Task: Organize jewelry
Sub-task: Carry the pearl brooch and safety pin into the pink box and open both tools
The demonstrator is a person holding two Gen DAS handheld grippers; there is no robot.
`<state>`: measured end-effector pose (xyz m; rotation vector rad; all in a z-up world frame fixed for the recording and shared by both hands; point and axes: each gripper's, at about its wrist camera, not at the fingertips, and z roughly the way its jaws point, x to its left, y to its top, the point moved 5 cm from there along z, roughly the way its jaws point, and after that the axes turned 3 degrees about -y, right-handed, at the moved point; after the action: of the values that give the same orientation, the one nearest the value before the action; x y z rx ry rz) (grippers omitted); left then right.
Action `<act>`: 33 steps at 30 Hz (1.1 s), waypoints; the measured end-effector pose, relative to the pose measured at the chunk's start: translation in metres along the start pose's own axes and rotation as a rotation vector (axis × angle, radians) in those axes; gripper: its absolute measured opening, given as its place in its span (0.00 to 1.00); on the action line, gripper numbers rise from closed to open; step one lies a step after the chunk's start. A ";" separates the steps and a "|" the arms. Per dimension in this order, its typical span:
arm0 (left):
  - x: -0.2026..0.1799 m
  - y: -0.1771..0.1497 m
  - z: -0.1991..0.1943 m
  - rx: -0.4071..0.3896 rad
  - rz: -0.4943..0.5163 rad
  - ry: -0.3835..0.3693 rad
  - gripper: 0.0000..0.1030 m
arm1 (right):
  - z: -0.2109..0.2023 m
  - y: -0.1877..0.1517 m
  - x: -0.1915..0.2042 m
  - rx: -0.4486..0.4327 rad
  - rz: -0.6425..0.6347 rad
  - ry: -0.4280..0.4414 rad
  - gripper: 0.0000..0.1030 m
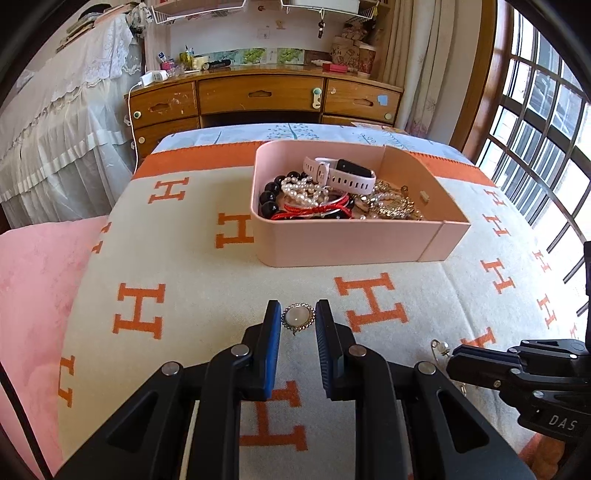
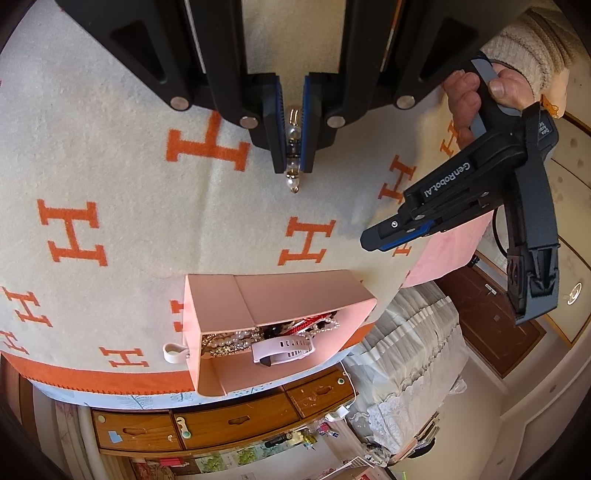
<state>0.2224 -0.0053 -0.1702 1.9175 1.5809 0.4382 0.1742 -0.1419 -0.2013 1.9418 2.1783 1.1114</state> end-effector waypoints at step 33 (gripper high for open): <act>0.003 0.089 0.035 0.032 -0.132 -0.097 0.21 | 0.012 0.126 -0.031 -0.108 0.341 0.152 0.08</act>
<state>0.3124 -0.0200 -0.1406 1.8162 1.6482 0.2617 0.2953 -0.1670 -0.1594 2.3067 1.8448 1.4327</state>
